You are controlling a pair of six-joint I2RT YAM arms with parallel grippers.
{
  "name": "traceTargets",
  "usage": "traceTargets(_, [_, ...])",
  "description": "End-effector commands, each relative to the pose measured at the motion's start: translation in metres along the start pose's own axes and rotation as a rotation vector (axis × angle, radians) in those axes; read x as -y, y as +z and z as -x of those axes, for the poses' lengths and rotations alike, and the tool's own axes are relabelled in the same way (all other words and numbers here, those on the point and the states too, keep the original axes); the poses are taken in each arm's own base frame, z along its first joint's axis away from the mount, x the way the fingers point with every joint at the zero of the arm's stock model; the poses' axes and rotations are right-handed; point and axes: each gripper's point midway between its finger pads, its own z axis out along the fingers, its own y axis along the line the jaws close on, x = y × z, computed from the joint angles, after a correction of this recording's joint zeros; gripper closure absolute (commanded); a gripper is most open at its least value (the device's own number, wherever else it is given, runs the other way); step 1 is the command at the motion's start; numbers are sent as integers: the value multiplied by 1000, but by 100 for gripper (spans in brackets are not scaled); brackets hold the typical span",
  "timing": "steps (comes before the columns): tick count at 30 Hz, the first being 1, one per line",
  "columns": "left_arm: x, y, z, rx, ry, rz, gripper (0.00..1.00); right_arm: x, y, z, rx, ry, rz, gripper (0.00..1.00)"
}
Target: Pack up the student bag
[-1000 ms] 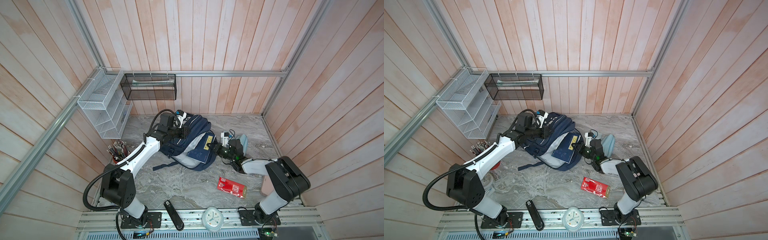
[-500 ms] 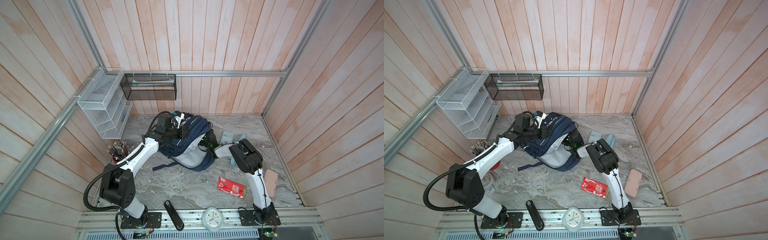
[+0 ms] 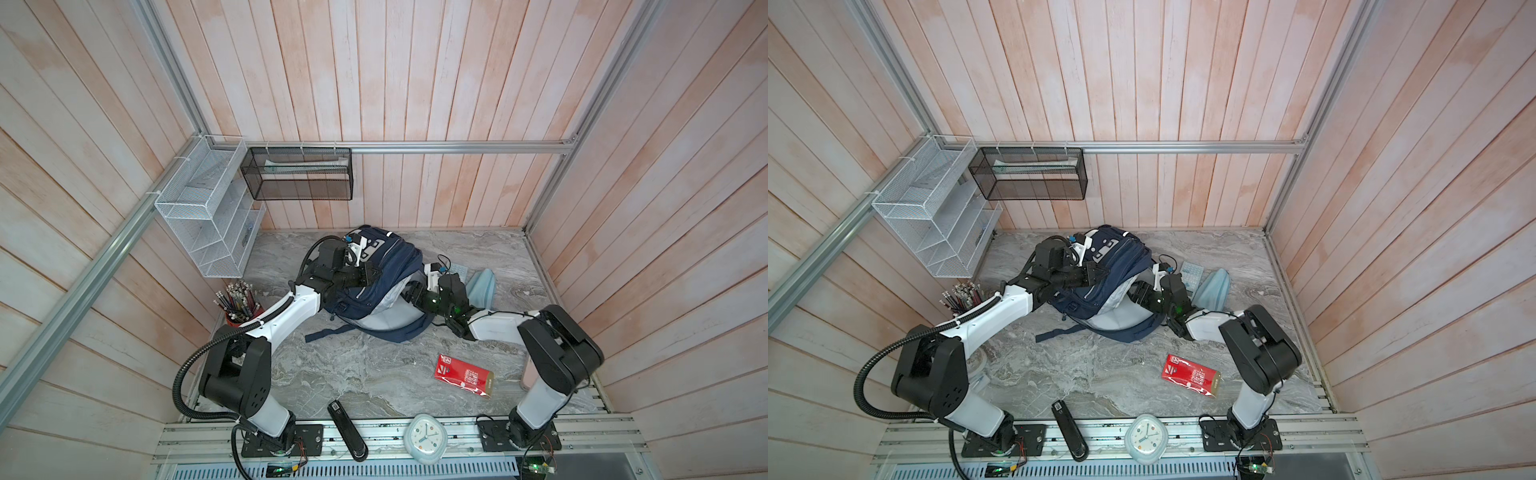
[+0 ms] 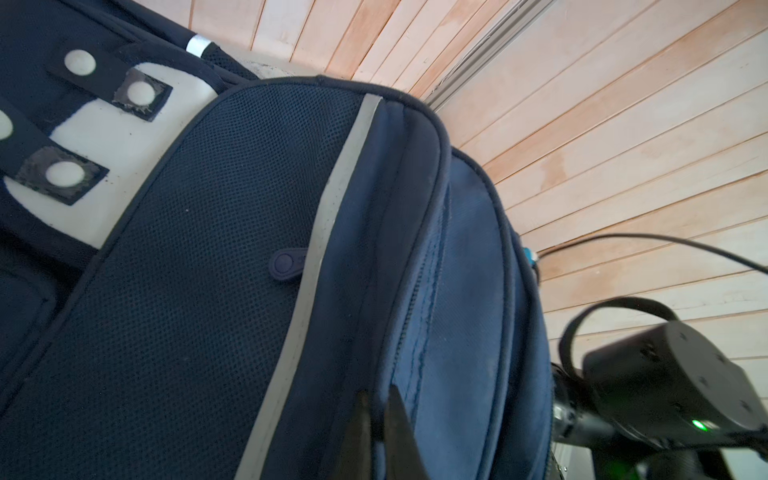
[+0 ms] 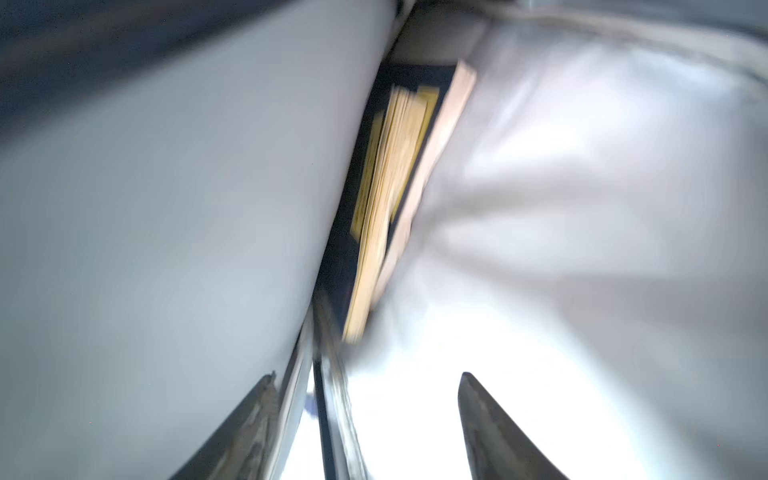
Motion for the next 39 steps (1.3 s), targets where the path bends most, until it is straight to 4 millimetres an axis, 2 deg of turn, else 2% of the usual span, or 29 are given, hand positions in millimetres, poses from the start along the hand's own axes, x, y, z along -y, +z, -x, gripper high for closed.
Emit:
traceTargets(1, [-10,5,2,59,-44,24,100,26,-33,-28,-59,-105,-151,31])
traceTargets(3, [-13,11,-7,46,-64,14,99,28,-53,-34,-49,-177,-199,29])
traceTargets(4, [-13,13,-10,37,-71,9,95,25,-61,-38,-45,-224,-215,27])
traceTargets(6, [-14,14,-13,30,-78,7,83,19,-72,-47,-53,-303,-229,24])
traceTargets(7, [-14,14,-15,31,-81,6,71,15,-74,-55,-68,-331,-225,24])
traceTargets(11, [-14,-2,-12,72,-92,24,30,5,-71,-90,-140,-358,-180,24])
traceTargets(14, [-26,-27,-12,134,-126,59,21,6,-60,-115,-186,-370,-183,24])
traceTargets(16, [-41,-45,-18,179,-179,57,19,10,-50,-125,-222,-382,-216,24])
traceTargets(20, [-91,-85,-40,284,-309,117,20,16,-37,-132,-279,-434,-290,24])
traceTargets(23, [-122,-98,-59,351,-340,232,22,30,-35,-126,-252,-457,-351,24])
traceTargets(25, [-134,-97,-64,366,-352,259,22,33,-32,-122,-242,-460,-373,24])
traceTargets(29, [-150,-93,-55,427,-391,222,25,32,-25,-119,-257,-497,-372,24])
traceTargets(32, [-171,-91,-54,447,-409,305,27,36,-26,-113,-255,-486,-380,24])
traceTargets(39, [-197,-74,-80,399,-502,388,30,37,-29,-94,-207,-430,-344,24])
